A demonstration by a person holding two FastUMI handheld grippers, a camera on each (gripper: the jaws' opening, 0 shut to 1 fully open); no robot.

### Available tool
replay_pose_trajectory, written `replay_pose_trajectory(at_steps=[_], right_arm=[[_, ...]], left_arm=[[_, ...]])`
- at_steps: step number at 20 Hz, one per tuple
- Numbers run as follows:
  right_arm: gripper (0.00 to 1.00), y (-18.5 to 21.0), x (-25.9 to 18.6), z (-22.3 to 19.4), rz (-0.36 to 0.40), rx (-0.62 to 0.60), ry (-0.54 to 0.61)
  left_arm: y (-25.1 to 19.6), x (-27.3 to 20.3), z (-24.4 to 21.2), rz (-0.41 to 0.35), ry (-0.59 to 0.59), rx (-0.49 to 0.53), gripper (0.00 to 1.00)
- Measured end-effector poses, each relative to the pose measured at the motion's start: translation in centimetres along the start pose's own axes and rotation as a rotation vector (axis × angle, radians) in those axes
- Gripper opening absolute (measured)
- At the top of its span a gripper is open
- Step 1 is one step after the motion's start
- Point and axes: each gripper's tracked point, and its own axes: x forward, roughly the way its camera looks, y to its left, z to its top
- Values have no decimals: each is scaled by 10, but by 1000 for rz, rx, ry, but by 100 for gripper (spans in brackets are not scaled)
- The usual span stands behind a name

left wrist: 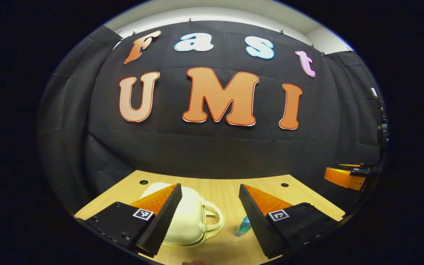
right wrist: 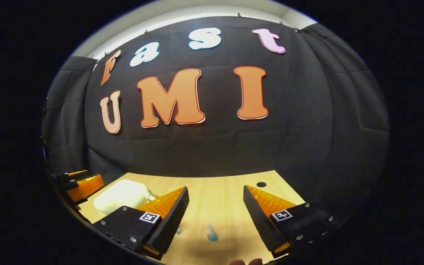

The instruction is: First open the suitcase, pack the skin care products into it, and then close the suitcase.

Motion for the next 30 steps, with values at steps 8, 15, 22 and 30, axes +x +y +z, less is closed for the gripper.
replay_pose_trajectory(at_steps=[8, 15, 22, 30], right_arm=[[95, 23, -5, -9, 37, -50, 16], [95, 12, -10, -20, 9, -74, 47], [95, -9, -18, -44, -37, -86, 107], [95, -57, -25, -65, -147, -71, 167]], left_arm=[[12, 6, -9, 9, 25, 39, 97], [14, 15, -27, 26, 47, 190, 97], [7, 36, -90, 24, 177, 452, 98], [0, 60, -170, -37, 361, 778, 98]])
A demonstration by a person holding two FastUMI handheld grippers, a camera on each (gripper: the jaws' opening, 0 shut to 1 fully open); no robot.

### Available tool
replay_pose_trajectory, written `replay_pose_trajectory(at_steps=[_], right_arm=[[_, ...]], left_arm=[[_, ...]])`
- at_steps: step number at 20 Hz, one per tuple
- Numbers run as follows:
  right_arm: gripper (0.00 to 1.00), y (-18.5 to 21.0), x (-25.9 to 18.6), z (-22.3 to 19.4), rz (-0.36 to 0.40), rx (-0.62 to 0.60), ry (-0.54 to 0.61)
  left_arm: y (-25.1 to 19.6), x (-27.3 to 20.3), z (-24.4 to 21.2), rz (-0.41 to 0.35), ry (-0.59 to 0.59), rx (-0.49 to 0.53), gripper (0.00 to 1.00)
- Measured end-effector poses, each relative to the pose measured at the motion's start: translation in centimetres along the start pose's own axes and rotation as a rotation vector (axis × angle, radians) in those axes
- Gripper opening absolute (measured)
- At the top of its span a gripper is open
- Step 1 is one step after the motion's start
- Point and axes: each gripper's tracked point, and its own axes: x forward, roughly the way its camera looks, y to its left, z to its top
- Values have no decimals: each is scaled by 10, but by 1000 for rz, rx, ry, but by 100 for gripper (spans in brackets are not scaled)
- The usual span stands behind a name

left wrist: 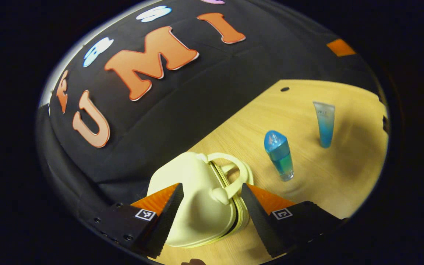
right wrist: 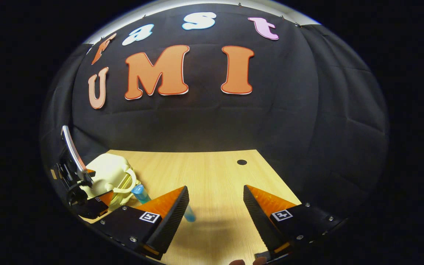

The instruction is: First open the suitcase, pack the skin care products into it, and then close the suitcase.

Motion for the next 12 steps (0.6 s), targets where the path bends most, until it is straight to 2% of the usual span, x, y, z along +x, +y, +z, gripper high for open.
replay_pose_trajectory(at_steps=[4, 7, 12], right_arm=[[94, -16, 6, -10, -38, 7, 32], [95, -29, 12, -17, -65, 25, 53], [94, -45, 19, -24, -105, 62, 79]], left_arm=[[-17, 17, -11, -21, 54, 121, 98], [-11, 26, -5, 26, 55, 261, 98], [-34, 47, -8, -49, 99, 389, 98]])
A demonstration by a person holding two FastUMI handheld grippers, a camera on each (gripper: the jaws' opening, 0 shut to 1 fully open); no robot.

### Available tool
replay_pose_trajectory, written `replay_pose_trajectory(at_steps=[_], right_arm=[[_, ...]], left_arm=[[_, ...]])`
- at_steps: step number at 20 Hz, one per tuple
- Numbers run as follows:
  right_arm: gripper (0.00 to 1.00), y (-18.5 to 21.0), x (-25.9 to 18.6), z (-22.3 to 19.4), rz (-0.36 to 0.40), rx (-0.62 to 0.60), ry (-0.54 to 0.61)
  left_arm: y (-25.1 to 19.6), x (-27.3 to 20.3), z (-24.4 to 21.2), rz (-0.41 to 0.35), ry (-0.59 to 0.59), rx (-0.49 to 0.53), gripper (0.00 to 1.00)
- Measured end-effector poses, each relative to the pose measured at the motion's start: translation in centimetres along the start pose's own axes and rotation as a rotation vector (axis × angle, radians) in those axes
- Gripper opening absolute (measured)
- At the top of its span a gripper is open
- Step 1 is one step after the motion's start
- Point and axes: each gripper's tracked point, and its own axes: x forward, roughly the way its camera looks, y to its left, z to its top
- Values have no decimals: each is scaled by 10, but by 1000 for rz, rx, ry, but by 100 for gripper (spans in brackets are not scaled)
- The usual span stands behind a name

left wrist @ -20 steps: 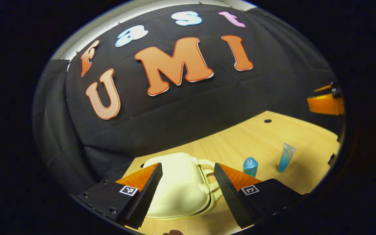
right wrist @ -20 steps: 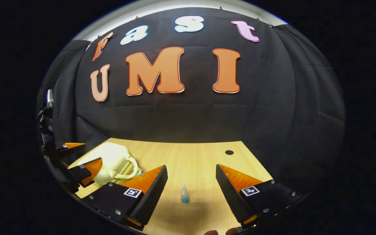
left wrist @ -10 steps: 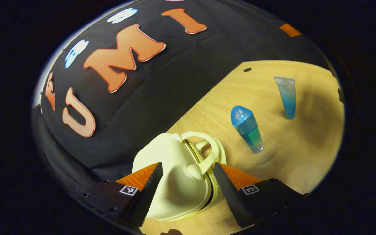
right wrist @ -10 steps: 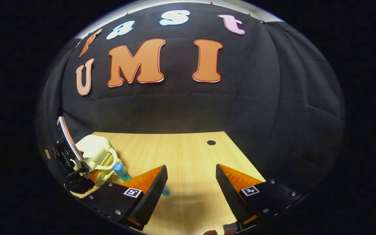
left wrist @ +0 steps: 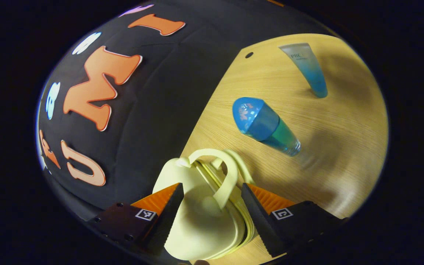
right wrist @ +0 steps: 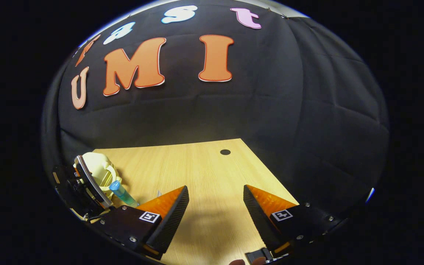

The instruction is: First open the suitcase, pack the skin care products into it, and then close the suitcase.

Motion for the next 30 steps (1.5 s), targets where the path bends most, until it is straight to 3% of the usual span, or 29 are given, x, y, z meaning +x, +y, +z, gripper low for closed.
replay_pose_trajectory(at_steps=[2, 6, 7, 8, 11, 18, 26, 30], right_arm=[[95, -7, 1, -4, -19, 5, 9], [95, -14, 1, -12, -40, 8, 35], [94, -15, 0, -12, -41, 11, 35], [95, -14, 0, -10, -40, 13, 32], [95, -9, -5, -3, -27, 9, 11], [94, 7, -13, 9, 22, 20, -19], [95, 54, -26, 32, 125, 1, -66], [95, 74, -38, 32, 159, 23, -76]], left_arm=[[-1, 6, 4, -11, 1, 26, 96], [-6, 15, 2, -17, 25, 66, 40], [-11, 12, 7, -37, 25, 109, 42], [-9, 5, 8, -24, 24, 127, 18], [-10, 11, 7, -62, 19, 112, 7], [24, -12, 17, -145, -3, -193, 7], [94, -17, -6, -190, -107, -754, 7], [134, -24, -33, -176, -168, -928, 7]])
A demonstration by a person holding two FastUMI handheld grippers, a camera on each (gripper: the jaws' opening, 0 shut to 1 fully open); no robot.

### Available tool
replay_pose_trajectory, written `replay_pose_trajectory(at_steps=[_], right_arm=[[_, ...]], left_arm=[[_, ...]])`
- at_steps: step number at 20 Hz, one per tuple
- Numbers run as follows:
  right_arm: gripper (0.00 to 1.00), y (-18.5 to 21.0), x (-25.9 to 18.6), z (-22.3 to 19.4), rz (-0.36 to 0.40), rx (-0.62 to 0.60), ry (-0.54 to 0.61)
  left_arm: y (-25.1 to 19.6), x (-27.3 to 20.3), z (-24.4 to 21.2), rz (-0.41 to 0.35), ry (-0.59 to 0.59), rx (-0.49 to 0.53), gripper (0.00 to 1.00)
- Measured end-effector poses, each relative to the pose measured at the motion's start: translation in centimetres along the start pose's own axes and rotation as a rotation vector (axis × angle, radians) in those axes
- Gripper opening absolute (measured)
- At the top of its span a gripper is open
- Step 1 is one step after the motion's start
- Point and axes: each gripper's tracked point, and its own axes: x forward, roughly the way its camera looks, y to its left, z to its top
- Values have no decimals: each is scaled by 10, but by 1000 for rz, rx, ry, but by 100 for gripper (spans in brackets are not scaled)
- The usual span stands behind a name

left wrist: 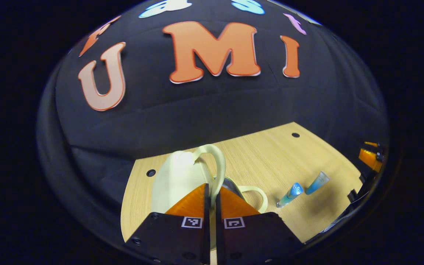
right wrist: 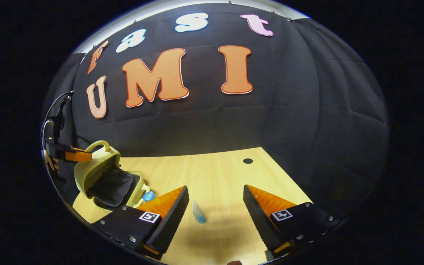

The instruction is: First open the suitcase, pack the skin care products into it, and then close the suitcase.

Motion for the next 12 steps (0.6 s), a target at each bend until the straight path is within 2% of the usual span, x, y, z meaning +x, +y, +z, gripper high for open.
replay_pose_trajectory(at_steps=[6, 9, 12], right_arm=[[95, 28, -8, 3, 3, 12, -33], [94, 49, -9, 9, 46, 20, -35], [94, 64, -11, 13, 67, 28, -46]], left_arm=[[92, -41, 6, 36, -73, -153, 6], [147, -54, -11, 53, -100, -247, 6], [203, -62, -38, 116, -108, -303, 4]])
